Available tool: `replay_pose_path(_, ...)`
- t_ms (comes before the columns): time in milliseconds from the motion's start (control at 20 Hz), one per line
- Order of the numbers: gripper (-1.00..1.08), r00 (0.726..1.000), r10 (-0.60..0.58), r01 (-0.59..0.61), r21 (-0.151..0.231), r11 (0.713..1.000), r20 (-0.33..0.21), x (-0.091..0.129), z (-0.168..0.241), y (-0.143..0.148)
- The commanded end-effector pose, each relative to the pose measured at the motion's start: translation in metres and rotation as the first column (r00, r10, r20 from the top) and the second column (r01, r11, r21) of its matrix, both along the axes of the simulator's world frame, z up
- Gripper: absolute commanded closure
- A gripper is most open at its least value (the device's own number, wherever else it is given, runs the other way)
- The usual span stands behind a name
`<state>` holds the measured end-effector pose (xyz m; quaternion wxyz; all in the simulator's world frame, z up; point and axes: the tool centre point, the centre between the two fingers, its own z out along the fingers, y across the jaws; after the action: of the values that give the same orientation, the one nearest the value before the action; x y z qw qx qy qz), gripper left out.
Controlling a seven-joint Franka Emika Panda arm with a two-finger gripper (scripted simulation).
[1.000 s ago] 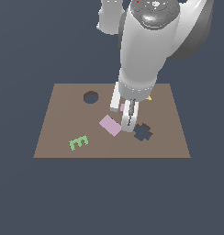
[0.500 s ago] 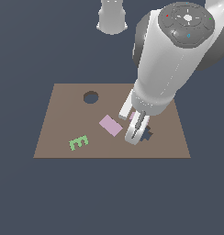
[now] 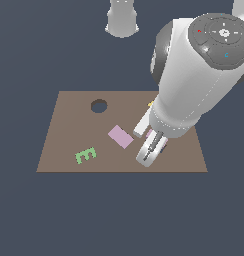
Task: Insert a designated object into the corresponding slot on a board.
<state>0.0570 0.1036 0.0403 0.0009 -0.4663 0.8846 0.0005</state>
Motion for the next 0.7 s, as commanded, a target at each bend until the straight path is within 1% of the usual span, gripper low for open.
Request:
replay_pose_path(0,1.08,1.0,-0.023,0.023,0.0,1.0,0.0,0.0046,0.0004,0.001)
replay_pose_path(400,1.08,0.999,-0.038,0.038,0.0,0.999,0.0,0.0077,-0.0002,0.0015)
replay_pose_path(650,1.08,0.999,-0.042,0.042,-0.001,0.999,0.0,0.0084,-0.0091,0.0012)
